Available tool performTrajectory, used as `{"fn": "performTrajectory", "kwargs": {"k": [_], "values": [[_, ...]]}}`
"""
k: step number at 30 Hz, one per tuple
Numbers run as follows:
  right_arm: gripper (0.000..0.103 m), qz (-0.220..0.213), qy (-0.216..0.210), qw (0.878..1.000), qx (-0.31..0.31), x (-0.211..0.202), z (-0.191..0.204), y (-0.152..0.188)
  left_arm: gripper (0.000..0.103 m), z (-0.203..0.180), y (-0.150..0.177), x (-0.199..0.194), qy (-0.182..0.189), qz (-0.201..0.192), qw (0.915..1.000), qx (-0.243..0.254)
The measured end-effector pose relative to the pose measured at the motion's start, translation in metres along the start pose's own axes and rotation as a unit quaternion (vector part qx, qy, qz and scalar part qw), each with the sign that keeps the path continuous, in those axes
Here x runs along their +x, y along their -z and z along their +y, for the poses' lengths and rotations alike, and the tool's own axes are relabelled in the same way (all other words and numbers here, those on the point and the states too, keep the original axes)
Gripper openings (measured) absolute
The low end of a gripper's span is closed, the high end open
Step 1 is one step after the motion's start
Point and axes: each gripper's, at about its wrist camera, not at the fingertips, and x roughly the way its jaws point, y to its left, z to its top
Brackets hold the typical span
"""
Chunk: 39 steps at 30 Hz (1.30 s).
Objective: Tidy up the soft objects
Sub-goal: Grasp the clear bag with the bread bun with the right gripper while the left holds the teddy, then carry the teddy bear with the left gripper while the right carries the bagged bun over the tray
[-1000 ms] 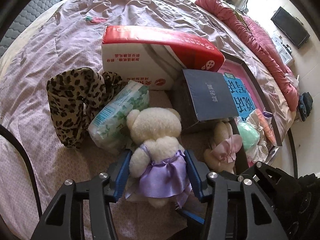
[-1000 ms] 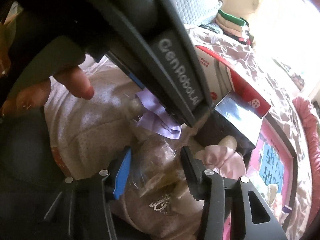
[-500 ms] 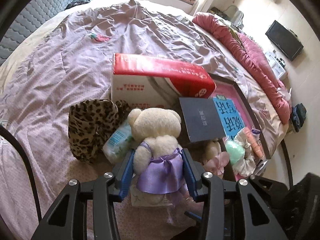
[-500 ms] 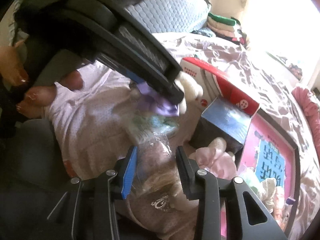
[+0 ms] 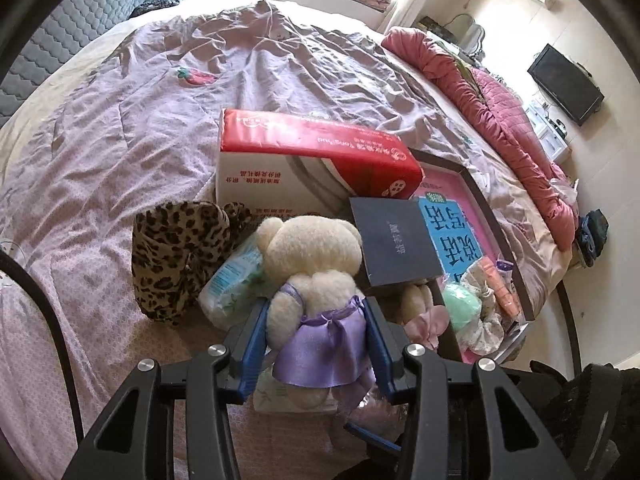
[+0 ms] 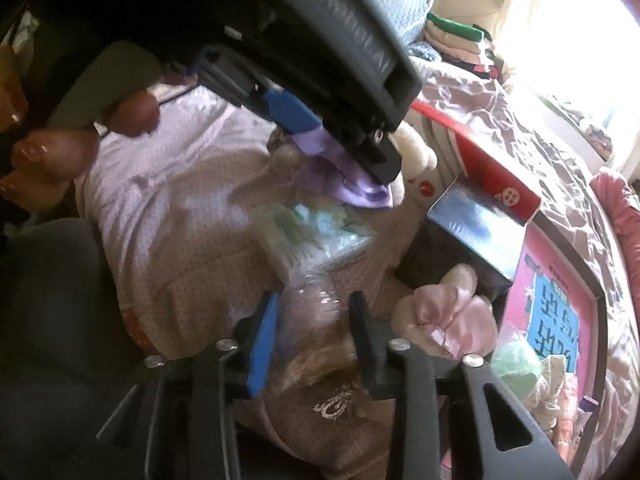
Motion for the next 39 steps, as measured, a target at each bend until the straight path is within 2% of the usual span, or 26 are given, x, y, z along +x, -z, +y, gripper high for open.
{"fn": "performTrajectory", "kwargs": {"k": [5,11,14,18,20,21,22,24,25,30,34,39], "values": [[0.029,-0.027,0.003,0.999,0.028,-0.014,-0.012,-0.005,0.046,0.000,-0.002,-0.006,0.005,-0.011,0.9999,-0.003],[0.025,-0.039,0.016,0.998,0.043,-0.019,-0.015,-0.006,0.046,0.000,-0.004,-0.009,0.008,-0.017,0.9998,-0.008],[0.025,-0.037,0.011,0.998,0.050,-0.017,-0.022,-0.008,0.046,-0.001,-0.003,-0.008,0.009,-0.016,0.9998,-0.008],[0.026,-0.011,0.004,0.999,0.034,-0.006,-0.016,-0.008,0.046,-0.001,-0.003,-0.007,0.008,-0.013,0.9999,-0.005],[0.029,-0.007,-0.008,0.999,0.036,-0.007,-0.017,-0.007,0.046,-0.001,-0.003,-0.007,0.010,-0.012,0.9999,-0.006],[0.035,-0.005,-0.013,0.999,0.037,-0.008,-0.018,-0.007,0.046,-0.001,-0.003,-0.007,0.010,-0.012,0.9999,-0.006],[0.048,-0.002,-0.019,0.999,0.036,-0.009,-0.019,-0.006,0.046,-0.001,-0.003,-0.006,0.010,-0.012,0.9999,-0.005],[0.064,0.001,-0.015,1.000,0.024,-0.011,-0.018,-0.005,0.046,-0.001,-0.003,-0.007,0.011,-0.013,0.9998,-0.005],[0.067,0.007,-0.016,1.000,0.017,-0.010,-0.018,-0.004,0.046,-0.001,-0.003,-0.006,0.013,-0.012,0.9998,-0.005],[0.070,0.018,0.013,0.997,-0.069,-0.009,-0.004,-0.001,0.046,-0.001,-0.003,-0.008,0.013,-0.013,0.9998,-0.006],[0.071,0.028,0.012,0.990,-0.138,-0.007,0.015,-0.001,0.046,-0.001,-0.003,-0.008,0.015,-0.011,0.9998,-0.007],[0.073,0.053,0.015,0.982,-0.181,0.003,0.027,0.002,0.046,-0.001,-0.003,-0.007,0.015,-0.012,0.9998,-0.007]]}}
